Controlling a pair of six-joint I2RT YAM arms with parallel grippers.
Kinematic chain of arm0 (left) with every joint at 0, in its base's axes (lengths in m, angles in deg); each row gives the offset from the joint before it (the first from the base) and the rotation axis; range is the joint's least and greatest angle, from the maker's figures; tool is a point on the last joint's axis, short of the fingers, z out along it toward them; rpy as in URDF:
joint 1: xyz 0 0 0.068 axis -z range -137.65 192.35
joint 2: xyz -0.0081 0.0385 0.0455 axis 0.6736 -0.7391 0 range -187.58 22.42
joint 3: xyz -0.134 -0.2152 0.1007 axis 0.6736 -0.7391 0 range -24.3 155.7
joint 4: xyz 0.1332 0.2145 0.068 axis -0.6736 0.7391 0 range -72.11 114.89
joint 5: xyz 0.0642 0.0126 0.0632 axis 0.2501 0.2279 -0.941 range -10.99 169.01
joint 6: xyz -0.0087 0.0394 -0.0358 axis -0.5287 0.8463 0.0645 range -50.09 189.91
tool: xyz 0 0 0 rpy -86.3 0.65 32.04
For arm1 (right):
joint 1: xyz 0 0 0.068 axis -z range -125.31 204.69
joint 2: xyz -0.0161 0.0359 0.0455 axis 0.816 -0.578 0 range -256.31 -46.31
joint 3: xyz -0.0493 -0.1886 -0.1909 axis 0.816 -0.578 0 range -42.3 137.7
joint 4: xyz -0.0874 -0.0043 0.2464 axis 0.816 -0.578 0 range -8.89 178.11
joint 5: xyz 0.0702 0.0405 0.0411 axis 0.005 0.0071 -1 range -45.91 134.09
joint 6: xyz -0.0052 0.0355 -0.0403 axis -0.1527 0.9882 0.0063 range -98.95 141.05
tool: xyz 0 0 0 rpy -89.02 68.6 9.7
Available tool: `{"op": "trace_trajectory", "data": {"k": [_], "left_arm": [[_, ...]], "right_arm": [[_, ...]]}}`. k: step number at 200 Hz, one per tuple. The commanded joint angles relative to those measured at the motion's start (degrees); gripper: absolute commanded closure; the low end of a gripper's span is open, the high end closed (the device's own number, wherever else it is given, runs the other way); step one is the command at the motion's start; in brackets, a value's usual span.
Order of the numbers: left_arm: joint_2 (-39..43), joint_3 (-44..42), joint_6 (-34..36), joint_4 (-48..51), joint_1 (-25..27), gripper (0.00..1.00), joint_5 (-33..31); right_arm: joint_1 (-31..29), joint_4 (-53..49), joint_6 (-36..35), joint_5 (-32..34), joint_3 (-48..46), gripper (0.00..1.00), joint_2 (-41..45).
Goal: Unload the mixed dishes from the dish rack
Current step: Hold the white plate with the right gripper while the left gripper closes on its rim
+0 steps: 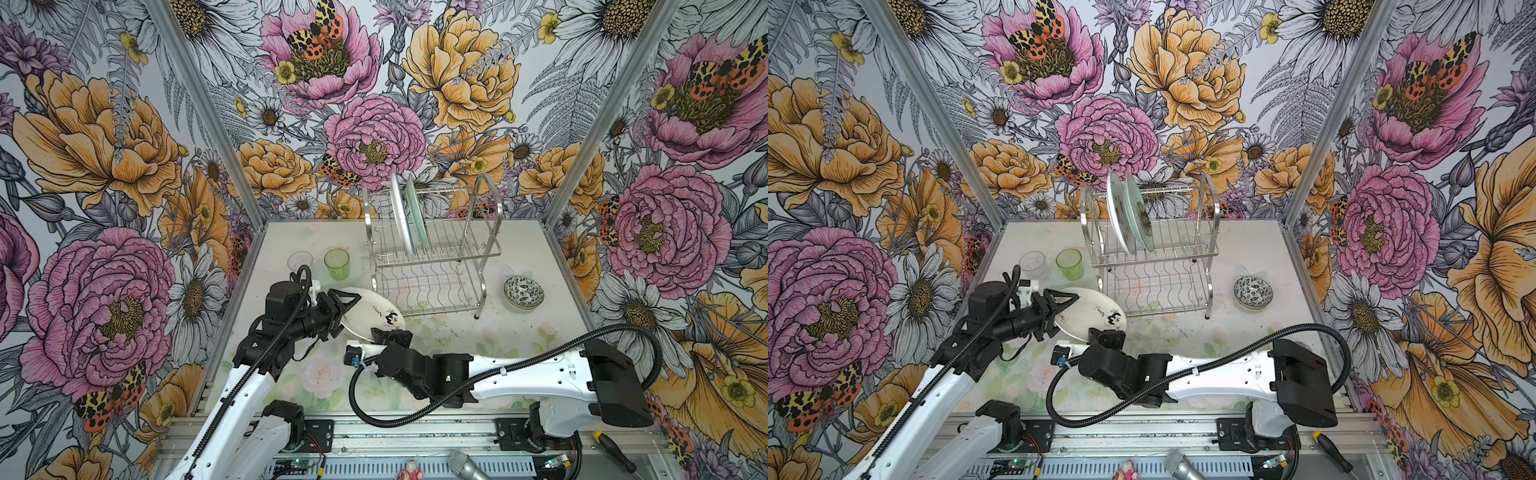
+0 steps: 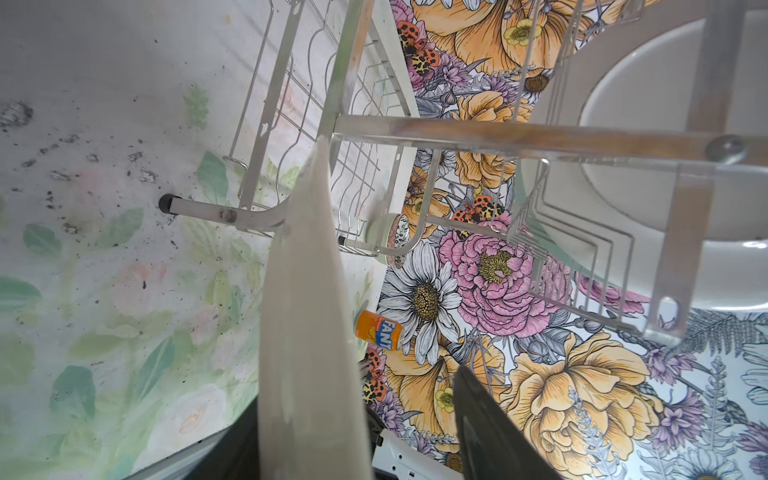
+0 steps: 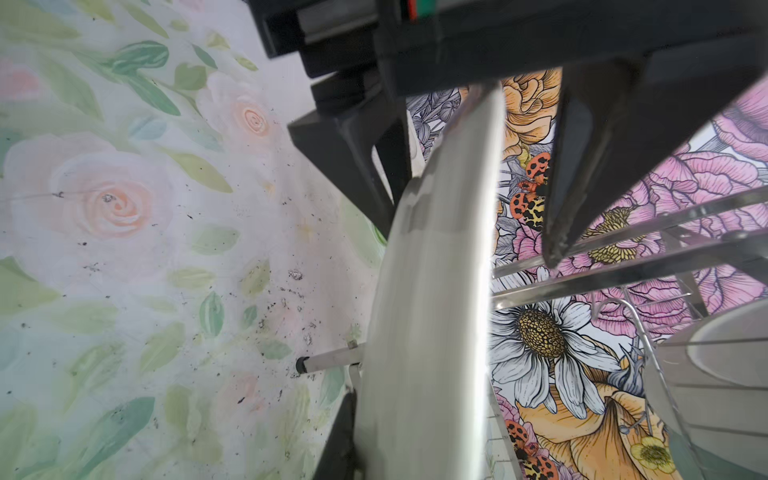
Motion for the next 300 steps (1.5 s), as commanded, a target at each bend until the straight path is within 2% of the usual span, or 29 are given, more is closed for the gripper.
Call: {"op": "trace_trajectory", "data": {"k": [1,44,73,84,105,128,168,189,220,300], "left_arm": [[0.5,-0.7,-1.1,-4.4,-0.4,0.49,2.7],[0.6,-1.6,-1.1,-5.4,-0.7,0.78,3.3],[0.5,-2.5,-1.5,-6.4,-0.9,0.86,4.5],[0.6,-2.7,-1.4,-6.5,-1.1,0.89,4.9],[0.7,-2.9,-1.3,-6.5,-1.6,1.00,5.1],[0.7,-3.3,-1.4,-7.1,-2.7,1.00,5.7],[0.6,-3.2,-1.2,-8.0,-4.5,1.00,6.9],[0.3,-3.1,-0.8,-7.6,-5.3,1.00,7.3],[0.0,-3.1,0.2,-6.9,-6.8,1.00,7.9],[0.9,-1.7,5.6,-2.2,-13.5,1.00,4.4]], "right_arm": [[-0.4,6.3,-0.4,3.4,3.6,1.00,0.8],[-0.7,6.7,-1.4,4.6,2.9,1.00,1.2],[-0.9,7.7,-1.9,4.8,1.6,0.99,1.7],[-0.8,8.3,-1.7,4.7,1.0,0.95,2.2],[-0.8,8.4,-0.4,4.2,0.5,0.89,3.2],[-0.8,8.3,0.6,3.8,-0.5,0.77,4.5],[-0.9,8.4,2.4,3.4,-2.5,0.49,7.1],[-0.8,8.5,3.3,3.4,-3.6,0.38,8.2],[-0.6,8.7,5.1,3.6,-5.5,0.30,10.0],[2.6,11.3,10.2,3.4,-13.0,0.17,18.8]]}}
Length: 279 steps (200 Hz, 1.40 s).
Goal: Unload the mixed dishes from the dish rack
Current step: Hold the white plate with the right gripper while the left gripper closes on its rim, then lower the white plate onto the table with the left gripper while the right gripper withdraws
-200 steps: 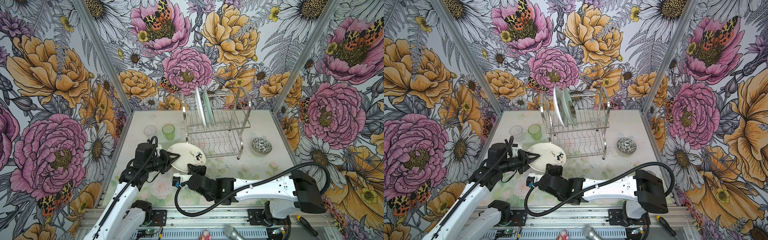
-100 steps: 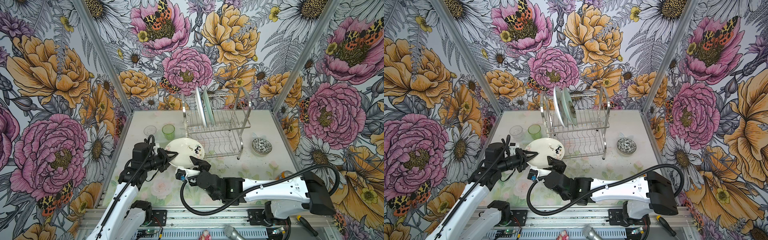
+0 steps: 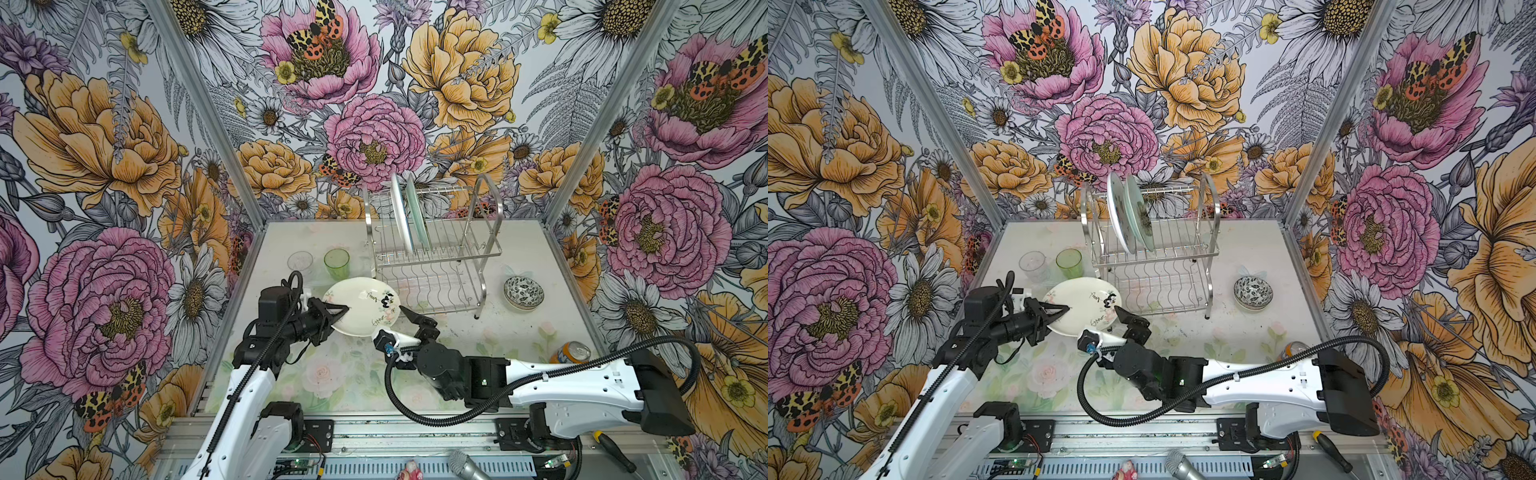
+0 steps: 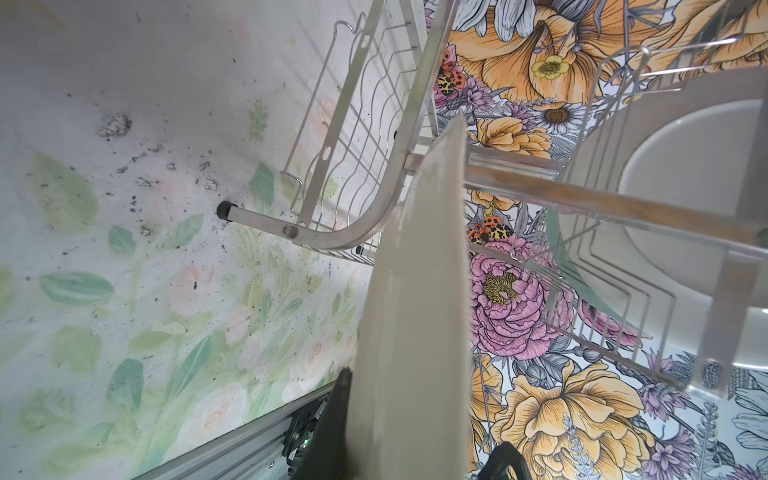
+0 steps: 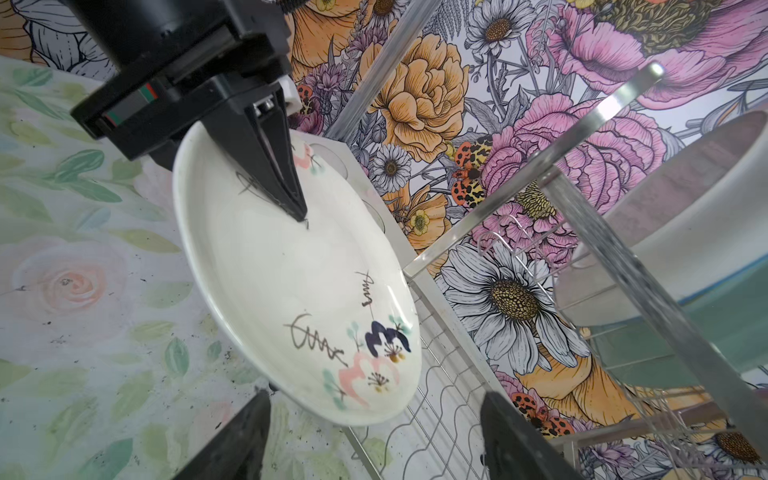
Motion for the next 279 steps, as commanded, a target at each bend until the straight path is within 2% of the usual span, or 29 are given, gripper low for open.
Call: {"op": "trace_trajectory", "data": {"k": [1,57,100,156,204,279], "left_arm": [[1.3,2.2,2.2,-4.6,-2.6,1.00,-2.1],[2.8,0.2,4.0,-5.8,-12.7,1.00,-5.0],[1.9,0.2,8.1,-3.6,-18.4,1.00,-6.3],[-2.3,-0.5,17.3,-1.1,-19.2,1.00,-14.1],[-6.9,-1.2,23.8,-1.6,-19.5,1.00,-21.3],[-14.9,-3.3,24.5,-8.9,-19.5,1.00,-21.3]], "right_arm": [[1.3,2.6,2.9,0.2,-1.6,0.16,3.5],[7.6,2.6,8.0,-4.9,-6.8,0.15,12.2],[11.1,2.0,8.4,-7.2,-8.4,0.15,14.3],[15.9,1.0,11.2,-9.8,-8.3,0.15,14.7],[19.1,-0.7,16.3,-15.2,-7.4,0.14,16.4],[21.3,-5.3,26.4,-23.3,-5.6,0.14,18.1]]}}
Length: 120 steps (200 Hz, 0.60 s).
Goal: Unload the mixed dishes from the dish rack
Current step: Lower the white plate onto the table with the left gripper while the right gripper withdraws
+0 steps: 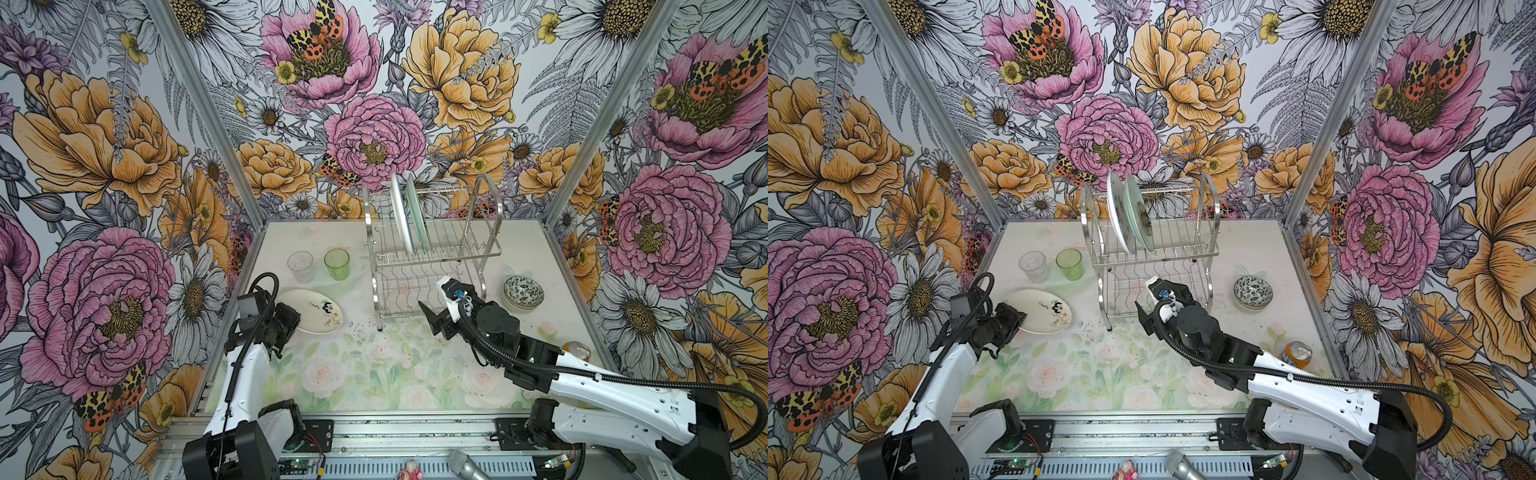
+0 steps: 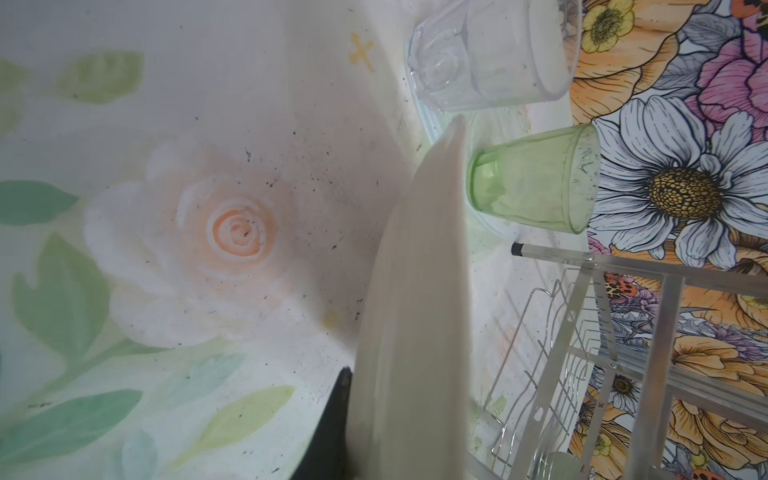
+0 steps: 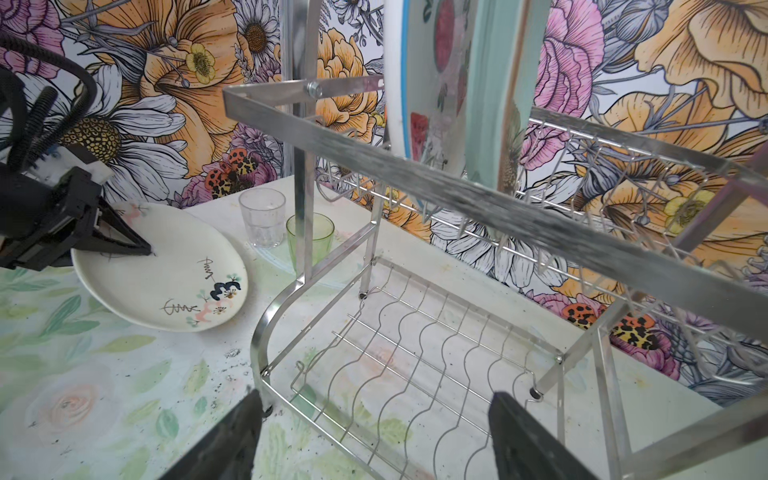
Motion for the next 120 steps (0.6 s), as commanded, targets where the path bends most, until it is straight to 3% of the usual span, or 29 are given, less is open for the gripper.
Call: {"op": "trace_trajectory", "data": {"k": [1,40,67,91,120], "left_arm": [[-1.4,-0.1,1.7,-8.2,-0.5,1.00,0.5],[-5.3,-0.4,1.3,-11.0,-0.5,1.00,1.2],[-6.2,-0.1,1.4,-11.0,-0.5,0.59,1.2],[-6.1,-0.4,1.8,-10.6,-0.5,0.43,0.9],[-6.6,-0.4,1.8,-10.5,-0.6,0.37,1.1]], "right_arm": [[0.6,-1.7,4.7,-3.8,1.9,0.14,1.2],[1.0,-2.3,6.6,-5.3,2.2,0.14,1.7],[1.1,-2.7,7.4,-5.7,2.5,0.14,1.7],[1.1,-2.7,8.1,-5.6,2.6,0.14,1.7],[1.2,-2.8,8.4,-5.4,2.4,0.14,2.1]]}}
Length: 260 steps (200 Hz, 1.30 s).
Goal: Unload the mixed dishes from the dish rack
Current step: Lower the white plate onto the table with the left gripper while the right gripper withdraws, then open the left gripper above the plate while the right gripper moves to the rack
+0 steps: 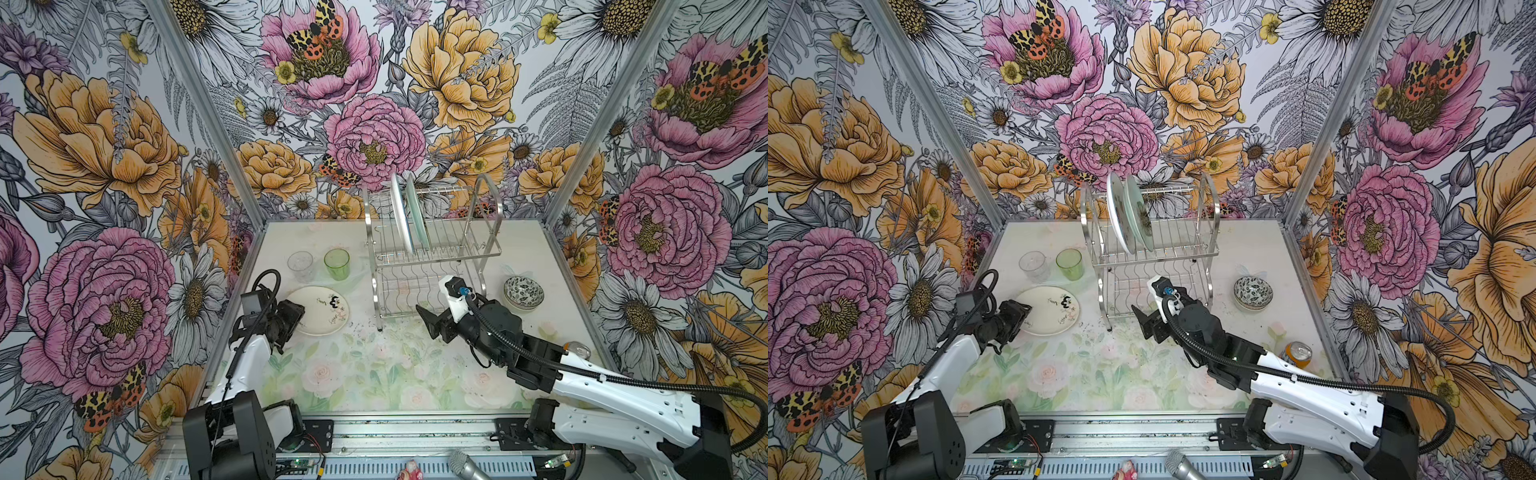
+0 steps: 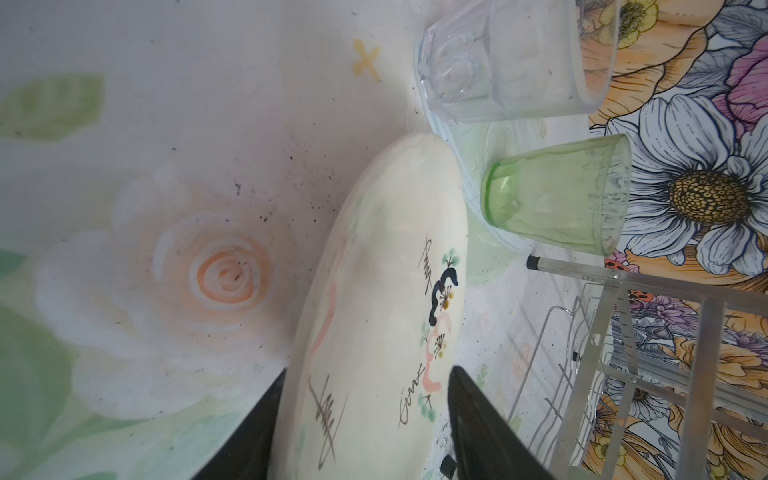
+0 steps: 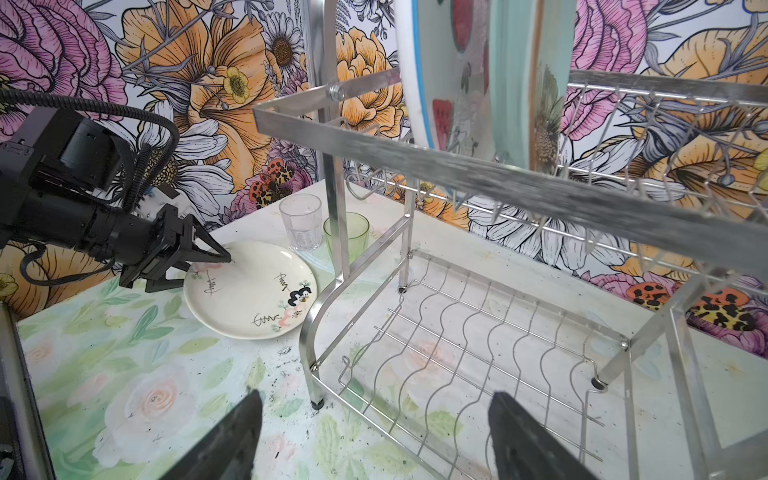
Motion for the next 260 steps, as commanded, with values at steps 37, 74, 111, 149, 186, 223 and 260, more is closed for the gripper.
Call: {"op": "trace_trajectory", "data": {"k": [37,74,111,149,186,223,260], "left_arm": [[-0.5,0.7,1.1,-2.5,-0.7,0.35,0.8],[-1.2,0.6,1.1,-2.4,-0.9,0.31,1.3],[-1.4,0.5,1.2,-1.8,-0.9,0.15,1.3],[0.4,1.2,1.5,-0.4,-0.9,0.01,0.3],[4.4,1.9,1.2,1.4,-0.9,0.01,-0.7],[9.7,2.0,0.4,3.5,-0.1,0.01,-0.3],[16.6,2.2,-1.4,5.5,3.0,0.01,-0.7]], "right_arm": [[0.5,-1.0,1.7,-0.1,1.3,0.14,2.5],[0.6,-1.5,2.1,-0.2,1.2,0.14,3.4],[0.5,-1.7,2.4,-0.4,1.0,0.14,4.2],[0.6,-2.1,2.3,-0.5,1.2,0.14,4.3],[0.6,-2.3,2.4,-0.9,2.3,0.14,4.0],[0.5,-3.1,2.9,-1.8,4.9,0.15,2.5],[0.5,-3.3,4.3,-2.6,7.3,0.15,1.4]]}}
